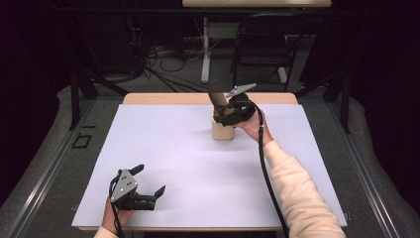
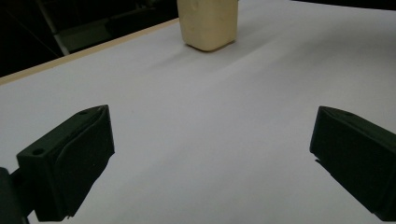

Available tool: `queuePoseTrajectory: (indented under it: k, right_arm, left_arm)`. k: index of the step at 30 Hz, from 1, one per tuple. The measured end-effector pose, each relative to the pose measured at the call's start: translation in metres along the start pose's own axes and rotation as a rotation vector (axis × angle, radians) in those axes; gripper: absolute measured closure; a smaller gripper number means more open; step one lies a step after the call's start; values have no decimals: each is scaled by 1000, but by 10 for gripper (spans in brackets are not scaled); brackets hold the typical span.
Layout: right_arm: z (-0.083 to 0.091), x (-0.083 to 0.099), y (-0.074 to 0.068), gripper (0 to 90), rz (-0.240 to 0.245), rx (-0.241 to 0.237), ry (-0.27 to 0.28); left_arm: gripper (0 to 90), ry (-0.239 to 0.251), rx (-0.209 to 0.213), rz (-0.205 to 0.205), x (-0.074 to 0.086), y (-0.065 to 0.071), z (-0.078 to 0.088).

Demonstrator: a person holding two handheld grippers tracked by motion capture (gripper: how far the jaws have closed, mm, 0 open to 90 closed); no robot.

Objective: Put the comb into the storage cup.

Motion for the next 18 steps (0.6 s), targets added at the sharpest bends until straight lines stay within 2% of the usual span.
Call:
queuePoseTrajectory:
  k: [10, 18]
  right_arm:
    - [14, 6, -25, 15, 28, -65, -48]
    - [31, 14, -40, 0, 44, -100, -53]
  left_arm:
    - [0, 3, 2, 0, -1, 1, 0]
    - [0, 2, 3, -2, -1, 1, 0]
Point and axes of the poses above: each handheld gripper's, and its own axes: z roughly backward along the jaws, x roughly out of its underside, y roughly to its right, the point moved 9 cm from there along -z, roughly forward along the jaws, and after that the axes turned 7 degrees about -x, right-handed, at the moved point
